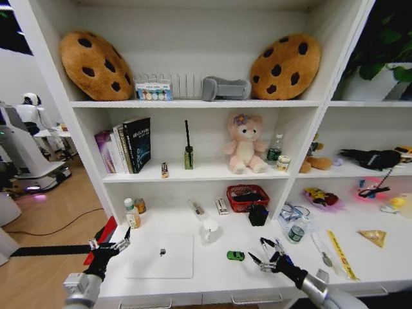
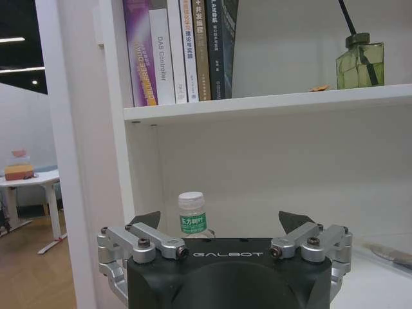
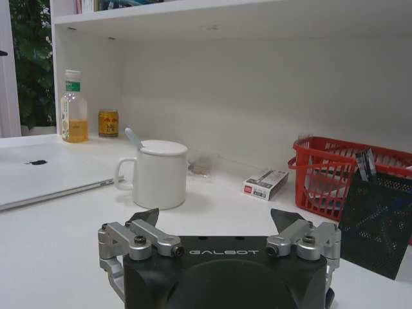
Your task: Organize the objects on the table.
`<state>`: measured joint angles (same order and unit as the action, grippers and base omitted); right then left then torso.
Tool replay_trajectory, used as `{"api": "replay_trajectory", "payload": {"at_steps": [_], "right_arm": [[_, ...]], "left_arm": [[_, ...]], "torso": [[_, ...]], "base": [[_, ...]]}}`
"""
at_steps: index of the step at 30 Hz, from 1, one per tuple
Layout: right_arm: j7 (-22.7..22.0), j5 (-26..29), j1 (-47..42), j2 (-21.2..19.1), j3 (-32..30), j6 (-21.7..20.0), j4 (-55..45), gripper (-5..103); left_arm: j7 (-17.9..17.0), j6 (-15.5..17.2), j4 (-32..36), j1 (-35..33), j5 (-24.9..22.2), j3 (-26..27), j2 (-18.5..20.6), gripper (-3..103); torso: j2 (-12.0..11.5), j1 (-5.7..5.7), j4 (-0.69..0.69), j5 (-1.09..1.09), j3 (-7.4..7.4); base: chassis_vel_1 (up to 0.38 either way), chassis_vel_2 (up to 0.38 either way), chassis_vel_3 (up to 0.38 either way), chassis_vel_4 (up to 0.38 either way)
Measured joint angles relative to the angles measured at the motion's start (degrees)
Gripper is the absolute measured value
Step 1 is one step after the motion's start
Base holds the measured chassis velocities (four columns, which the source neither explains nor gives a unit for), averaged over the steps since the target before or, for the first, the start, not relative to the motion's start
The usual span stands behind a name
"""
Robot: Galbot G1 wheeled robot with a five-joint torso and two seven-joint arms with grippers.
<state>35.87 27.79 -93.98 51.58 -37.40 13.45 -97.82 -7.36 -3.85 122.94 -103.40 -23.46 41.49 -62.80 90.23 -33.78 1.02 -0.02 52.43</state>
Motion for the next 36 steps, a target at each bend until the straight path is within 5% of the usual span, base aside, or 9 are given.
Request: {"api": "replay_trajectory", "payload": {"at_steps": [36], "right_arm": [[2.9,-0.1,14.6,-5.4,19.5,1.1,12.1,100]], "left_arm": [[0.4,-0.5,-0.1,-2.0,1.8,0.8,-1.0,100]], "torso": [[0.0,0.0,-0.01,0.0,-0.01]], "base": [[0.0,0.0,0.0,0.0]]}}
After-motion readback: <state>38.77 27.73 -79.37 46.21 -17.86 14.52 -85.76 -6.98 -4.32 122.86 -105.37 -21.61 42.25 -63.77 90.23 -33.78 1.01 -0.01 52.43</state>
